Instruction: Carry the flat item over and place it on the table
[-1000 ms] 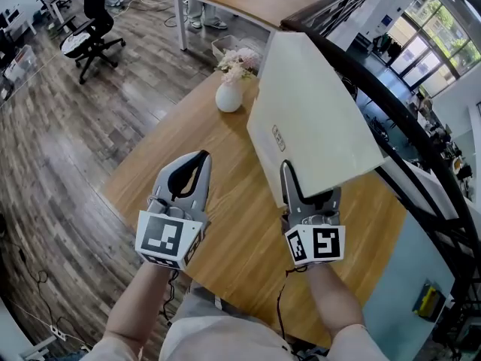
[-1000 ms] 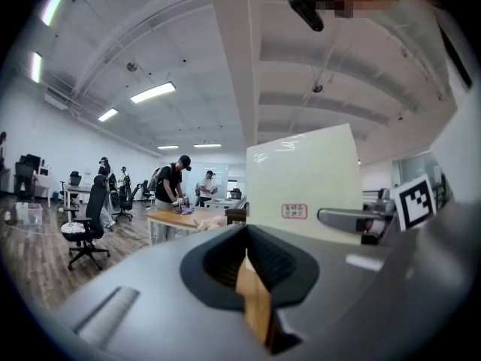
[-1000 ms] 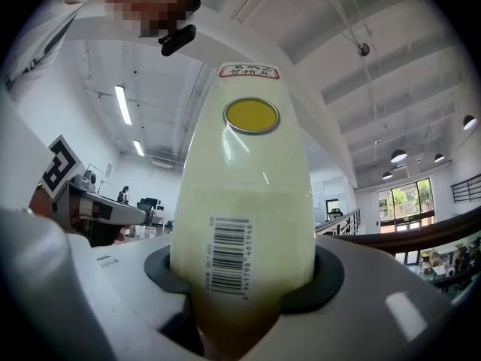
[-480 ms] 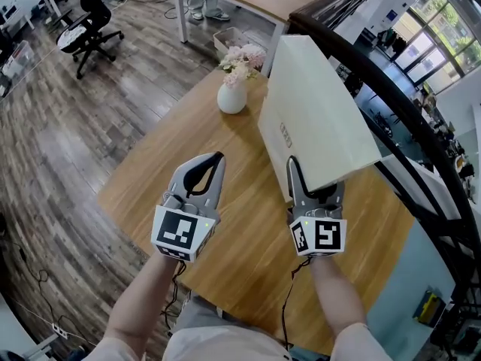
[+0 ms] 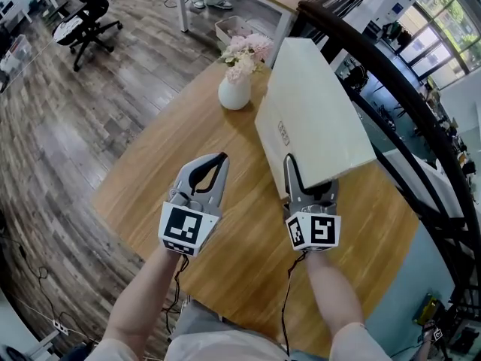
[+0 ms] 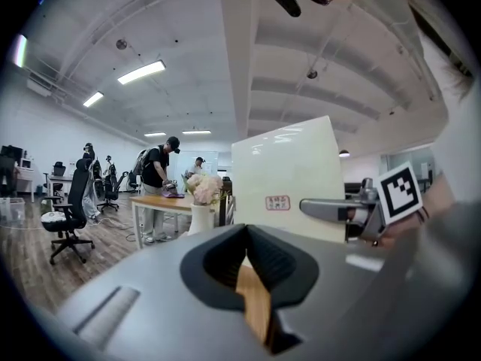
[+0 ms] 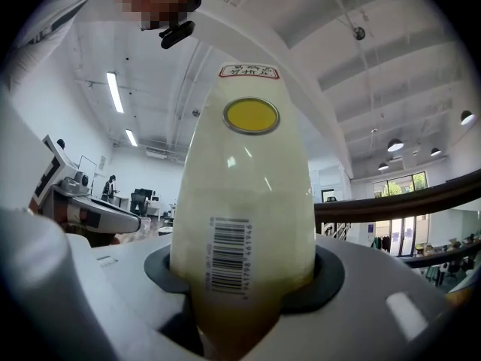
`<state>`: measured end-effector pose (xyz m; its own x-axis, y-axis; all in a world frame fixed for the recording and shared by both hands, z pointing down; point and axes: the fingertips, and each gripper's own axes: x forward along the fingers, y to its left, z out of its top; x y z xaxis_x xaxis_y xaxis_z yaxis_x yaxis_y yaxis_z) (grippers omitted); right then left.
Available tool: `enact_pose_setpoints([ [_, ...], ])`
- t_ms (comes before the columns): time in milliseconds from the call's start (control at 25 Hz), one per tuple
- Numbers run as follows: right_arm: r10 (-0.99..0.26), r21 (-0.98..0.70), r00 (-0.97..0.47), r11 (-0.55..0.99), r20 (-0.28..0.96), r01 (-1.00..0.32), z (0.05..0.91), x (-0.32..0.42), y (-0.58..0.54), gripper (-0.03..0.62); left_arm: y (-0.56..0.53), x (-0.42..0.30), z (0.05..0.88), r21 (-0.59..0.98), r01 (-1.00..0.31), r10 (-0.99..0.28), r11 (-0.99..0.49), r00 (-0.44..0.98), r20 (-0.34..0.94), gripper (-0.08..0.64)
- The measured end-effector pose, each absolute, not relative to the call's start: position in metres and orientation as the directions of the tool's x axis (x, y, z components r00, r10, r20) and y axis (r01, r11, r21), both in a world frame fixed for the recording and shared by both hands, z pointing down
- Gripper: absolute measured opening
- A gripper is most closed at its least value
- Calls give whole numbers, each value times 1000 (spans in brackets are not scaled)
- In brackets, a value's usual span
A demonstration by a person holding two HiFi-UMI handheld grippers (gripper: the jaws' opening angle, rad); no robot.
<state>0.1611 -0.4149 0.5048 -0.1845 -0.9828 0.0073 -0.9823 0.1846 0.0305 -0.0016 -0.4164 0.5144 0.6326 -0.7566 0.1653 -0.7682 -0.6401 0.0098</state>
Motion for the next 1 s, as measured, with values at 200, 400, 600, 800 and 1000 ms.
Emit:
enact_pose_setpoints([
  [200, -979, 30, -203, 204, 16, -979, 533, 158, -426, 285, -425, 3, 545, 44, -762, -745, -646, 642, 180, 2],
  [400, -979, 37, -205, 206, 10, -978, 547, 165, -431, 285, -428, 12, 574, 59, -754, -731, -654, 649, 211, 2],
  [600, -979, 21, -206, 206, 10, -978, 565, 169, -435, 285, -431, 15, 591, 99, -734, -704, -672, 675, 219, 2],
  [800, -975, 79, -221, 220, -10, -972, 574, 166, -431, 285, -433, 13, 600, 113, -741, -707, -662, 667, 235, 2],
  [1000, -974, 75, -225, 225, 1, -972, 591, 170, -430, 290, -435, 8, 608, 92, -764, -723, -638, 636, 270, 2],
])
